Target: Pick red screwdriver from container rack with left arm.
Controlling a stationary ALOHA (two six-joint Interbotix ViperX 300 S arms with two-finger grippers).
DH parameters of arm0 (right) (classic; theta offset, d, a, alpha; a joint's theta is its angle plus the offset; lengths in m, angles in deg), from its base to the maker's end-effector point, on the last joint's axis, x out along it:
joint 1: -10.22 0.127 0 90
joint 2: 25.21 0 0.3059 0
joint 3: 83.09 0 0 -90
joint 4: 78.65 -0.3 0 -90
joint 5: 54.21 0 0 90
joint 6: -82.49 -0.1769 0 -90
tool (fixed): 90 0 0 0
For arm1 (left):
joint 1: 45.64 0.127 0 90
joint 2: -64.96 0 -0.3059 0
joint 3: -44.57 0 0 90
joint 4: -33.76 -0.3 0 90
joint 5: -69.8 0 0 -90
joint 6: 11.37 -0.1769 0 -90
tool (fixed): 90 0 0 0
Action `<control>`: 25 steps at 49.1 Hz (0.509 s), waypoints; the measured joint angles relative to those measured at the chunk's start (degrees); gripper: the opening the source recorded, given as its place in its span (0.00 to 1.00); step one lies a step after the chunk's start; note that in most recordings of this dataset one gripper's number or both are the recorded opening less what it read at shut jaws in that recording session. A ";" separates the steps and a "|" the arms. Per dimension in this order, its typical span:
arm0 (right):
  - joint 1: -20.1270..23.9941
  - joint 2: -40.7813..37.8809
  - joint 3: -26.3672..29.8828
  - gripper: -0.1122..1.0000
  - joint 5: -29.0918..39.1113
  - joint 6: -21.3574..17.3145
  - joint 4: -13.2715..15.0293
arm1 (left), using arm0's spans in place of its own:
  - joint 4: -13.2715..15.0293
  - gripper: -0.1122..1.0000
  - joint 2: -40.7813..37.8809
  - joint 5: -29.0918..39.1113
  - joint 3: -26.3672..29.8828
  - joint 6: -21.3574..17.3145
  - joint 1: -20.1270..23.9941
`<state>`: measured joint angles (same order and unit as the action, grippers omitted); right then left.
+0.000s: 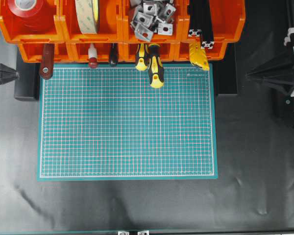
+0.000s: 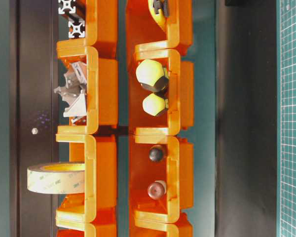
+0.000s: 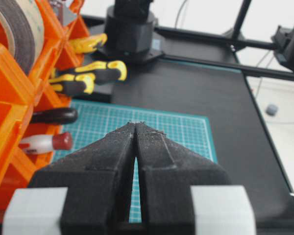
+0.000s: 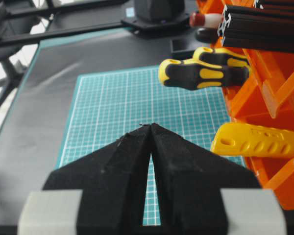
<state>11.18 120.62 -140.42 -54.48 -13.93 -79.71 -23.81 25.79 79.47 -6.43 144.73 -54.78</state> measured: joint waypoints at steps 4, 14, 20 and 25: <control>-0.09 0.00 0.00 0.10 -0.09 0.09 0.00 | -0.09 0.10 0.00 -1.76 -0.35 0.26 -0.09; 0.00 0.35 0.00 0.10 -0.35 0.09 -0.09 | 0.00 0.10 0.00 -5.36 -0.44 2.64 -0.09; 0.09 0.53 0.00 0.10 -0.35 0.00 -0.09 | 0.00 0.10 0.09 -6.06 -0.44 6.06 -0.09; 0.18 0.79 0.00 0.10 -0.44 0.00 -0.09 | -0.09 0.10 0.35 -4.66 -0.53 7.29 0.09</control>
<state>11.36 121.41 -140.42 -54.92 -13.93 -79.80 -23.90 26.14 74.81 -6.96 152.02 -54.69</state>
